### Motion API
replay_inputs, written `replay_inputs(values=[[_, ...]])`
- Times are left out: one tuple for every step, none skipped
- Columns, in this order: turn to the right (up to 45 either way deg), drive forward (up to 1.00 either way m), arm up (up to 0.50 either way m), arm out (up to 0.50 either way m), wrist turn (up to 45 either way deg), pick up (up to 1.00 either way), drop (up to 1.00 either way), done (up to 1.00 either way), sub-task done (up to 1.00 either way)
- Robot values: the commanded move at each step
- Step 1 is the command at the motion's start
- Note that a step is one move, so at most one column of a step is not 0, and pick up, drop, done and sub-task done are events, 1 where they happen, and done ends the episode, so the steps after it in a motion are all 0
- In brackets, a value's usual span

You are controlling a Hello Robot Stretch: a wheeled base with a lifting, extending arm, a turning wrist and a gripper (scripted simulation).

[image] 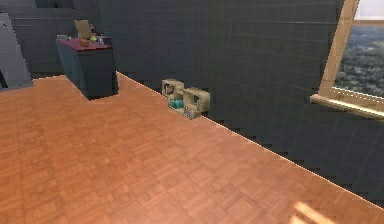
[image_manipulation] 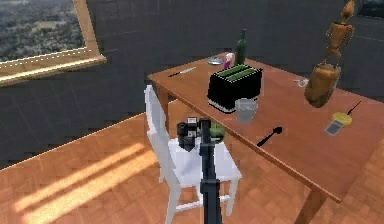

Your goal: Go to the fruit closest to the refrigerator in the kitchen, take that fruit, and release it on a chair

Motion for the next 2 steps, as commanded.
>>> replay_inputs(values=[[0.0, 0.00, 0.00, 0.00, 0.0, 0.00, 1.00, 0.00, 0.00], [0.0, 0.00, 0.10, 0.00, 0.0, 0.00, 0.00, 0.00, 0.00]])
